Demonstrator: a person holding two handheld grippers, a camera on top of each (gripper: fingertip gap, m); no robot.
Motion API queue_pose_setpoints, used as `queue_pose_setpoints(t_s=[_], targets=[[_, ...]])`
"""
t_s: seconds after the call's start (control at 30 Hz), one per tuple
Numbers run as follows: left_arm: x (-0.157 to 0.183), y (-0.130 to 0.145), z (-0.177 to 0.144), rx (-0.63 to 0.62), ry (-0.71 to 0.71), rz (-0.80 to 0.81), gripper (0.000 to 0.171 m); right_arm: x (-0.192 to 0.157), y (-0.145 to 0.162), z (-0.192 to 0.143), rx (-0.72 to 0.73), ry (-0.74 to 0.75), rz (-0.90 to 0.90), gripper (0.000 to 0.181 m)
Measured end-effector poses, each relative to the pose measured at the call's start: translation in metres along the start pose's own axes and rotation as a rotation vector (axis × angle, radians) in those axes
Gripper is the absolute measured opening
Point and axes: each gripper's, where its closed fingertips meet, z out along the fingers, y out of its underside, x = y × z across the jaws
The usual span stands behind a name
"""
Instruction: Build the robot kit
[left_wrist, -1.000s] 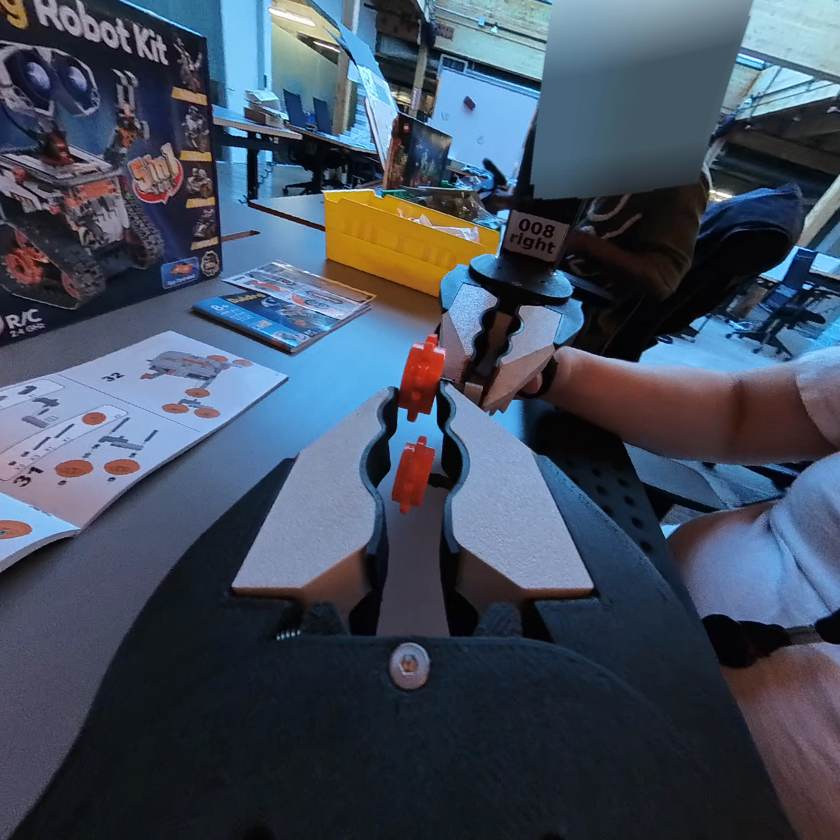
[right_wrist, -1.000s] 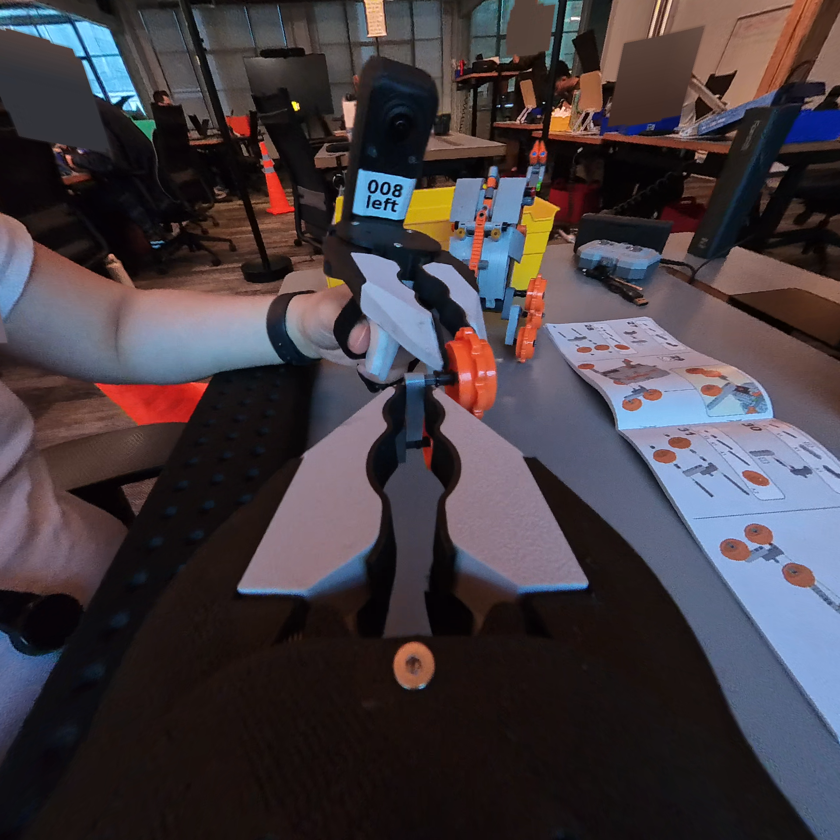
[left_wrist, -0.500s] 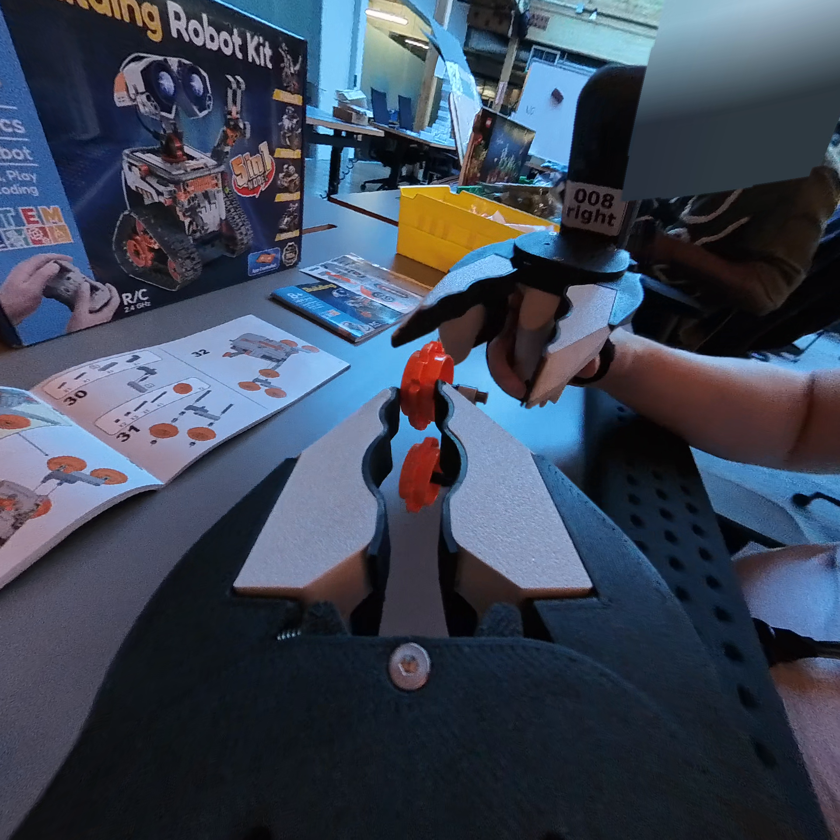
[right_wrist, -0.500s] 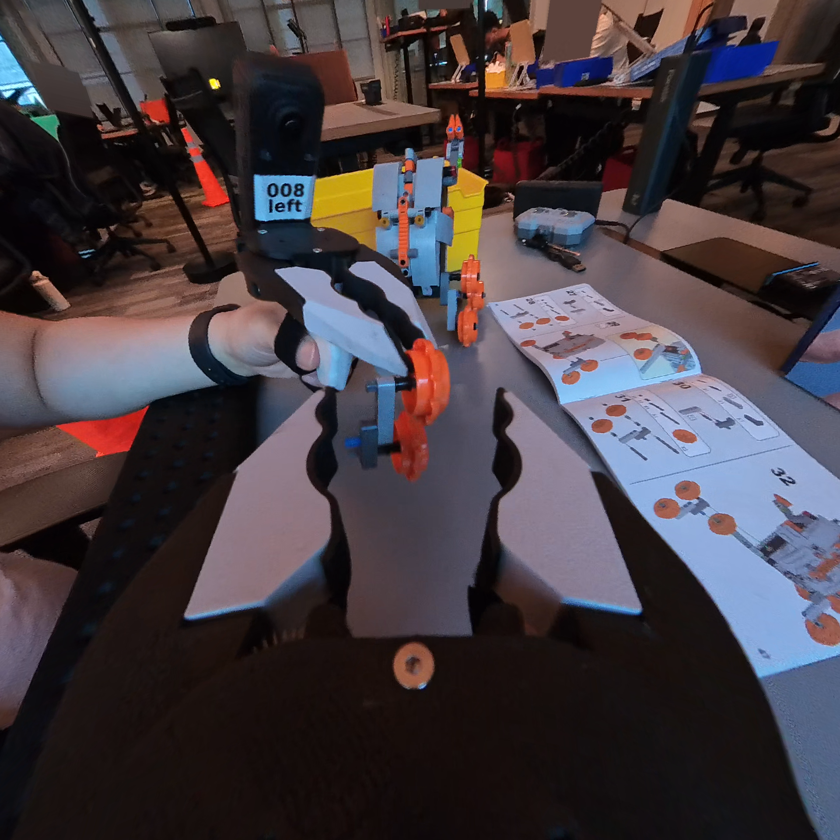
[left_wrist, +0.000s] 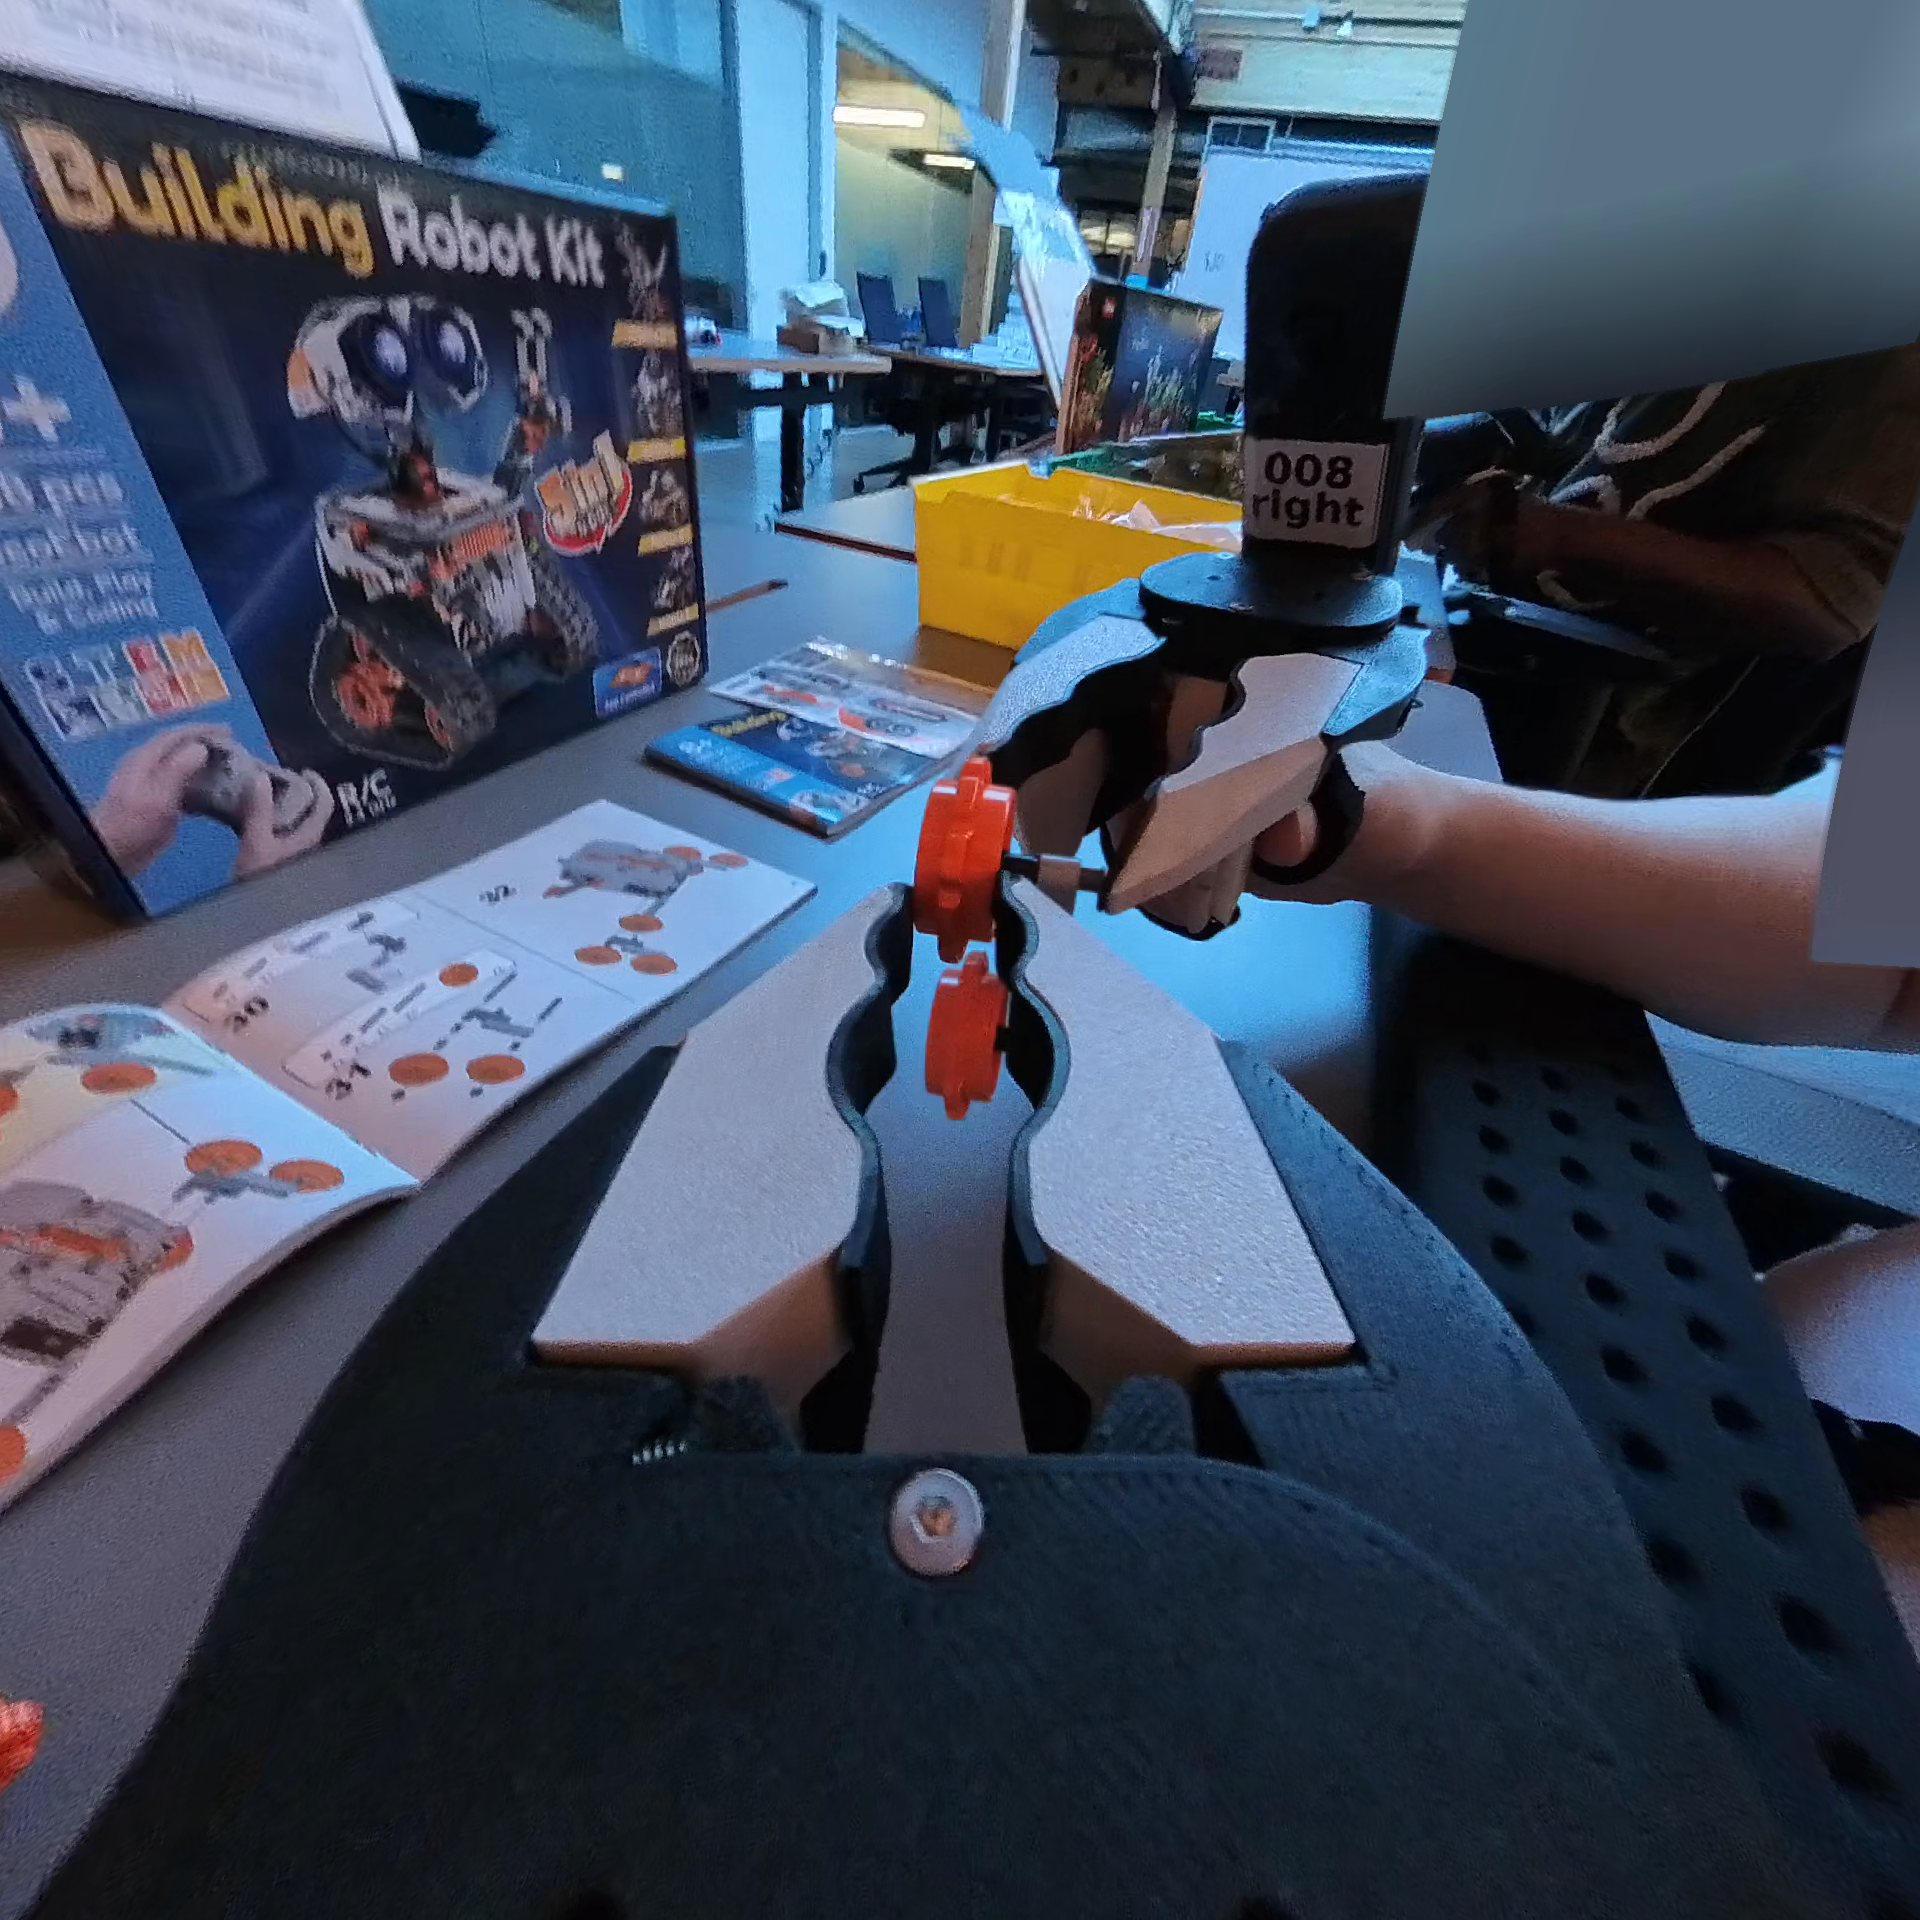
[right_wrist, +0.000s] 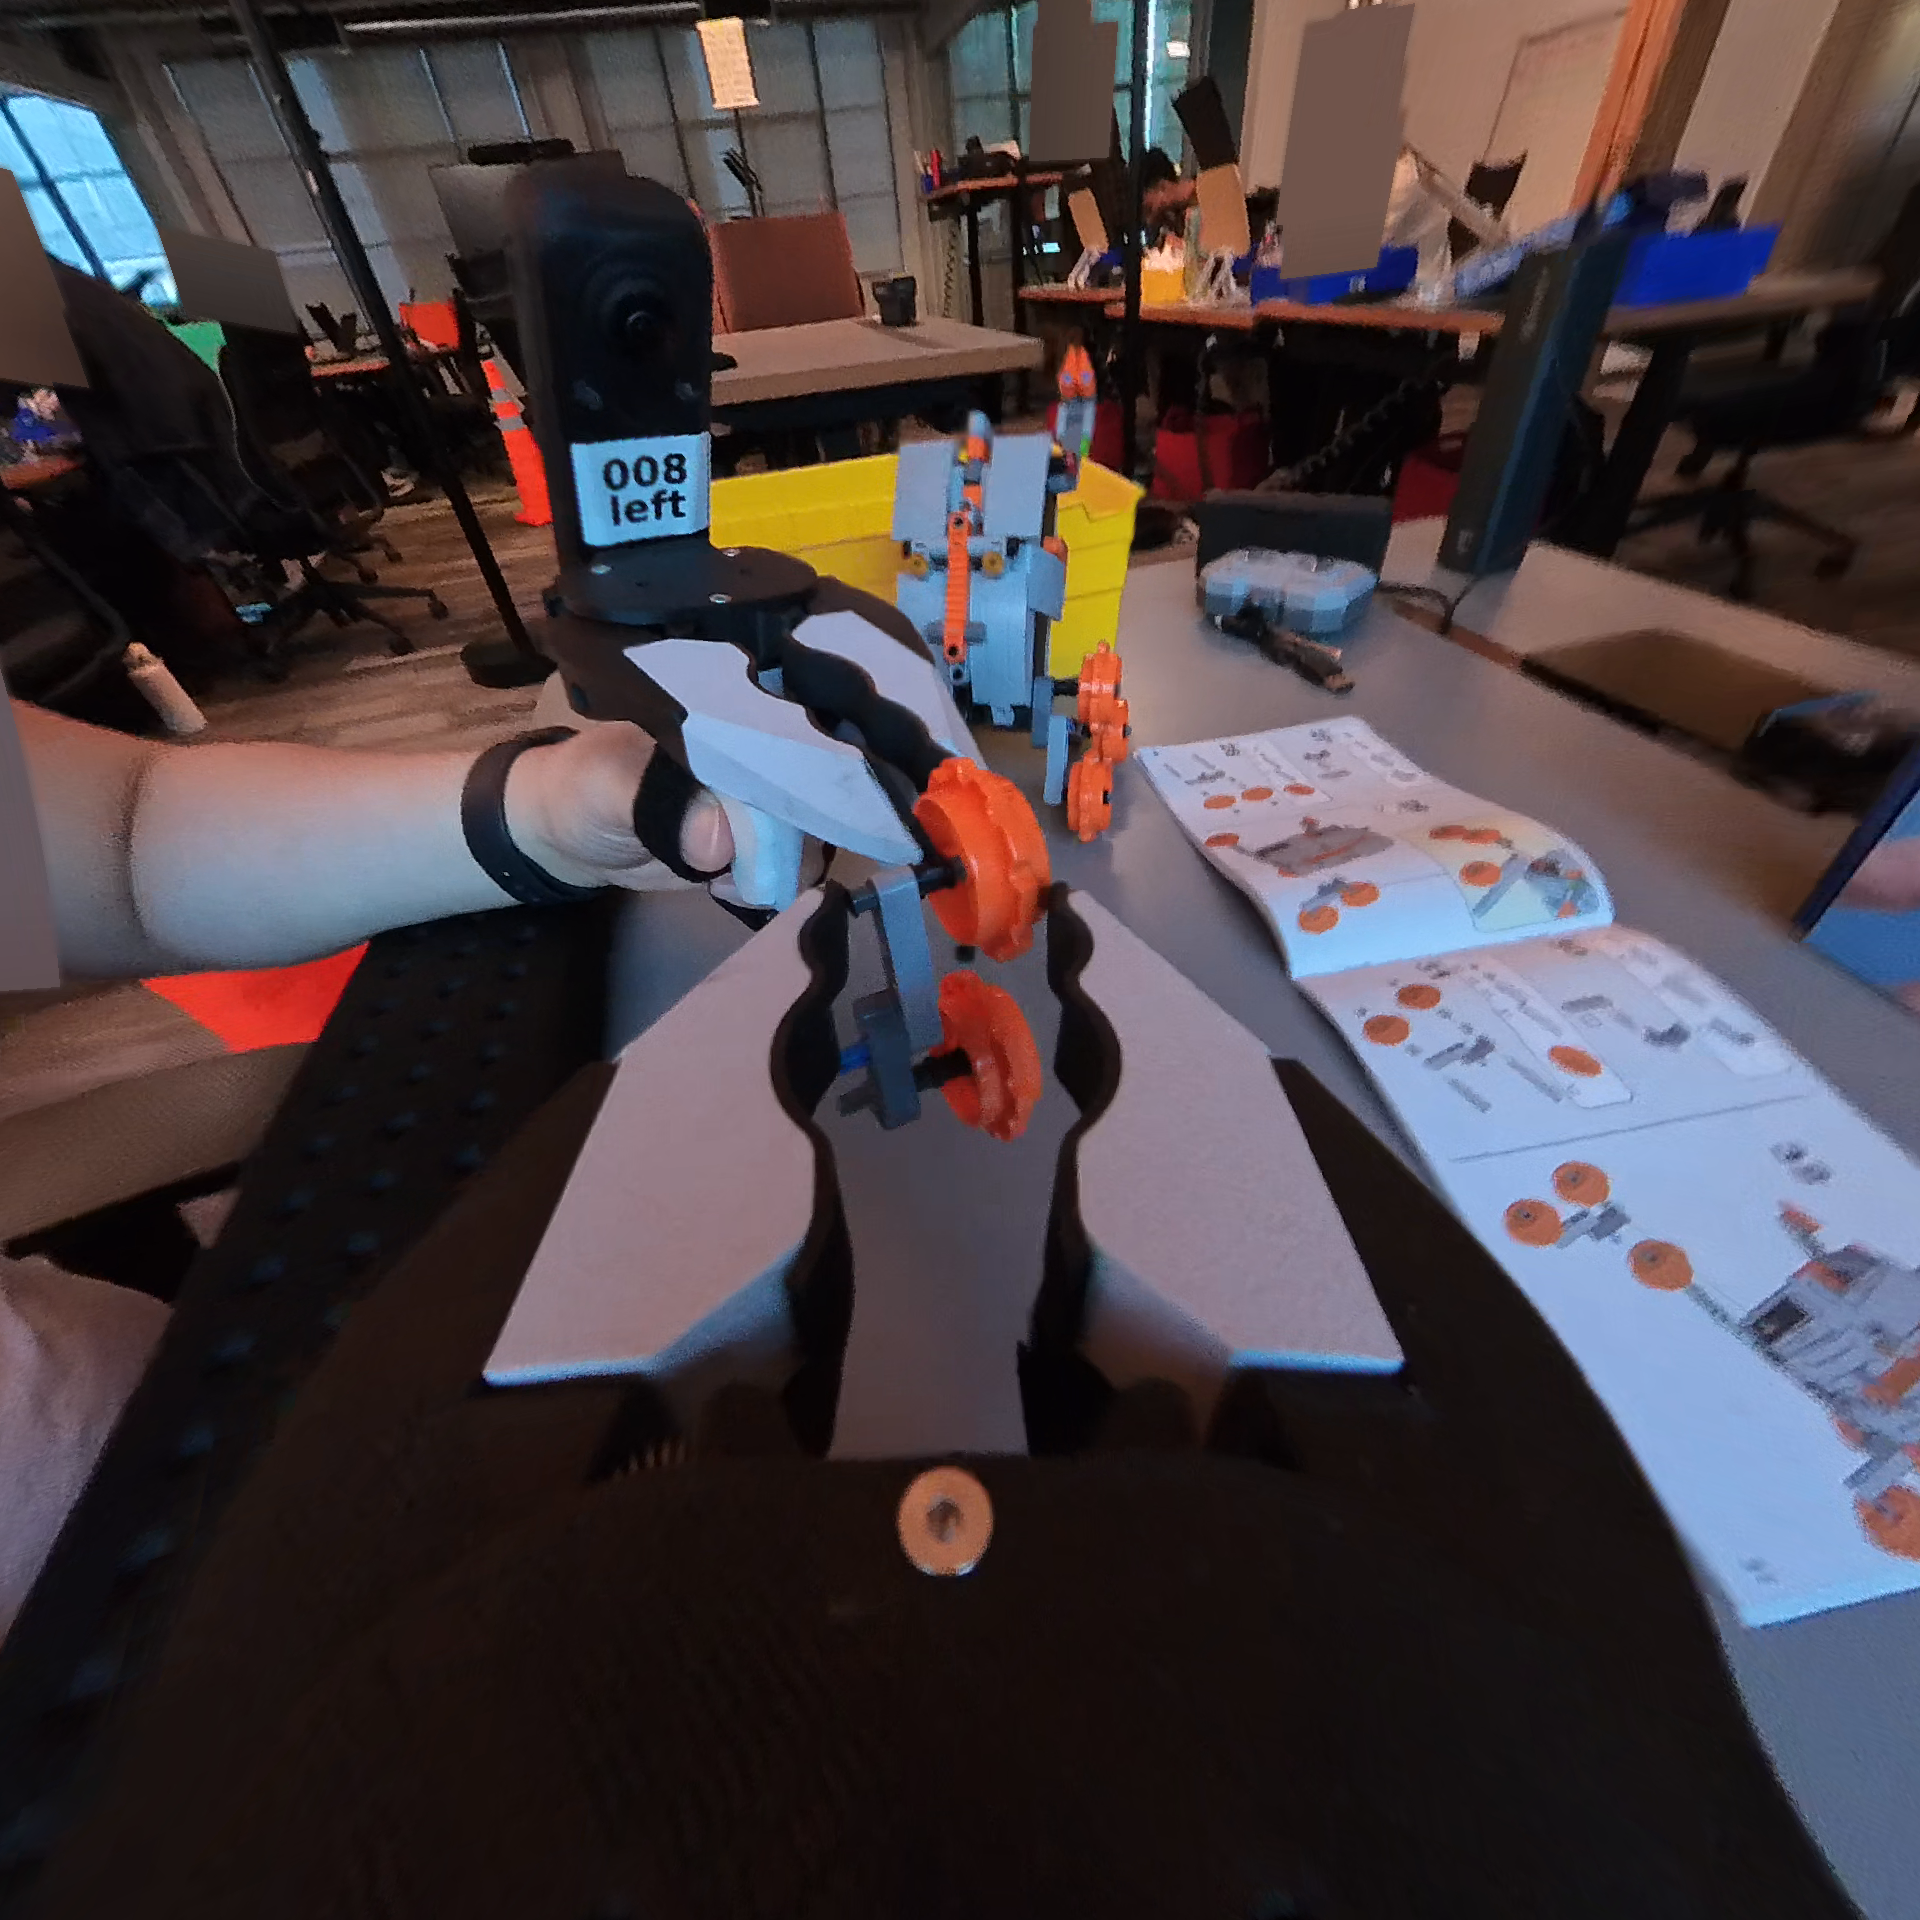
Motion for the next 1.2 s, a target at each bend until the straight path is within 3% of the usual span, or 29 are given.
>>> queue_pose_setpoints(t_s=[0.2, 0.57, 0.73, 0.93, 1.2], targets=[[0.015, -0.013, -0.004, 0.049, 0.027, 0.122, 0.013, -0.013, -0.016, -0.007, 0.053, 0.025, -0.275, 0.042], [0.030, -0.018, -0.006, 0.073, 0.048, 0.282, 0.013, -0.027, -0.020, -0.013, 0.067, -0.007, -0.403, 0.041], [0.041, -0.029, -0.013, 0.124, 0.031, 0.435, 0.013, -0.040, -0.030, -0.014, 0.104, -0.011, -0.568, 0.038], [0.074, -0.074, -0.027, 0.228, -0.035, 0.797, 0.013, -0.071, -0.071, -0.027, 0.205, 0.098, -0.967, 0.037], [0.116, -0.162, -0.040, 0.250, -0.087, 1.194, 0.013, -0.104, -0.157, -0.051, 0.327, 0.112, -1.185, 0.038]])
